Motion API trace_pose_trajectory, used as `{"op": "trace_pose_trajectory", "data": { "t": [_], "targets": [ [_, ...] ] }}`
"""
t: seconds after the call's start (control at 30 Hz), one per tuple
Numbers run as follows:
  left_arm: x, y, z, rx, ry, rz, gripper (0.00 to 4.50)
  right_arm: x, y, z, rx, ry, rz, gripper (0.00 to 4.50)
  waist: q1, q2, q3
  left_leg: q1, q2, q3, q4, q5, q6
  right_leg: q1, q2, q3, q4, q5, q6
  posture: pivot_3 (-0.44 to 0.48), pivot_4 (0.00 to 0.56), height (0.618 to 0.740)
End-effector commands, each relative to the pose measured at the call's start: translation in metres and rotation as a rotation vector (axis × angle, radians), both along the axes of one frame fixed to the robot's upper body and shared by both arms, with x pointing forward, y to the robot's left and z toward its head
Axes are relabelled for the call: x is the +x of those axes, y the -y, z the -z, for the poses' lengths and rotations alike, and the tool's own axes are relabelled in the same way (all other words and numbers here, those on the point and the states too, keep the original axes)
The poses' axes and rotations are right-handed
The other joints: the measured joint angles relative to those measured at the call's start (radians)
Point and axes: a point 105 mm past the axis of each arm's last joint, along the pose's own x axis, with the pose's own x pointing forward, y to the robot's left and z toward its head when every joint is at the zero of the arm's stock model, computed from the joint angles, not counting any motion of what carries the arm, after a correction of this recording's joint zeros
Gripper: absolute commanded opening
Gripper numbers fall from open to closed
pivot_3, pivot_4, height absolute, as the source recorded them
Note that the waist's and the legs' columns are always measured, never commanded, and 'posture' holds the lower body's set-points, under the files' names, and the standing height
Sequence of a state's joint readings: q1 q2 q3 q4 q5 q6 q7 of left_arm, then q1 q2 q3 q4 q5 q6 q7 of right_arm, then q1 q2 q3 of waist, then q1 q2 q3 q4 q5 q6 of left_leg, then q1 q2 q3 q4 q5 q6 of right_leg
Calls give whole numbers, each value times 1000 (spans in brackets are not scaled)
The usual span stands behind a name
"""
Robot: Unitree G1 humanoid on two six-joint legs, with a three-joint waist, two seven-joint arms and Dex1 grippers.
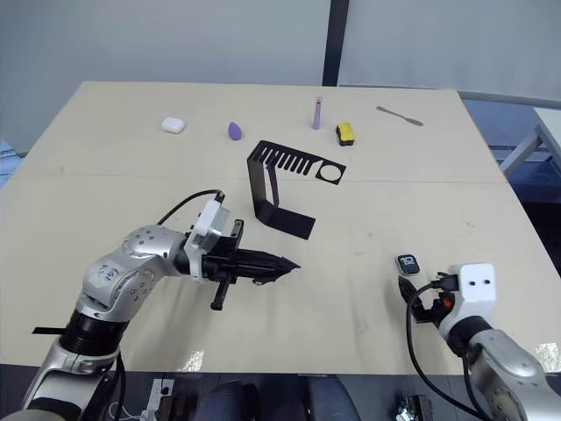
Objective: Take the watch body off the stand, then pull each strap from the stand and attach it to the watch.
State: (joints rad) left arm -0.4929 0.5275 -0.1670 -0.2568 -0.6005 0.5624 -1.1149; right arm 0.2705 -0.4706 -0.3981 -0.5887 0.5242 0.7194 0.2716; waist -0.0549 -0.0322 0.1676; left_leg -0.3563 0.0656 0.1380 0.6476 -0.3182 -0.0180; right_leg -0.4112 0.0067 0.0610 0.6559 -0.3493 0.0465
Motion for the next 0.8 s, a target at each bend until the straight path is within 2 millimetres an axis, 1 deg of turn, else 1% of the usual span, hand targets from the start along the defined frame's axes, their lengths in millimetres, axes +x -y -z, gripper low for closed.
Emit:
{"op": "trace_pose_trajectory", "data": {
  "t": [0.03, 0.13, 0.37, 0.63, 0.8],
  "targets": [
    [5, -2, -2, 19, 62, -28, 0, 12, 3, 1, -32, 17, 29, 4395, -2, 0, 0, 0, 0, 0, 0, 0, 0, 0, 0, 0, 0, 0, 0, 0, 150, 740],
    [7, -1, -2, 17, 66, -35, 0, 18, 1, 5, -36, 15, 31, 4395, -1, 0, 0, 1, 0, 1, 1, 0, 0, 0, 0, 1, 1, 0, 0, 0, 150, 740],
    [7, 0, 0, 15, 67, -44, 0, 22, -4, 9, -39, 20, 29, 4395, 0, 0, 0, 1, 0, 1, 1, 0, 0, 0, 0, 1, 1, 0, 0, 0, 150, 740],
    [5, 4, -2, 8, 70, -42, 0, 23, 2, 15, -55, 18, 73, 4395, -1, 0, 0, 2, 0, 1, 2, 1, 0, 1, 0, 1, 3, 0, 0, 0, 150, 740],
    [3, 6, -2, 5, 71, -37, 0, 25, 1, 16, -40, 19, 74, 4395, -2, 0, 0, 2, 0, 1, 2, 1, 0, 1, 0, 1, 4, 0, 0, 0, 150, 740]
  ]
}}
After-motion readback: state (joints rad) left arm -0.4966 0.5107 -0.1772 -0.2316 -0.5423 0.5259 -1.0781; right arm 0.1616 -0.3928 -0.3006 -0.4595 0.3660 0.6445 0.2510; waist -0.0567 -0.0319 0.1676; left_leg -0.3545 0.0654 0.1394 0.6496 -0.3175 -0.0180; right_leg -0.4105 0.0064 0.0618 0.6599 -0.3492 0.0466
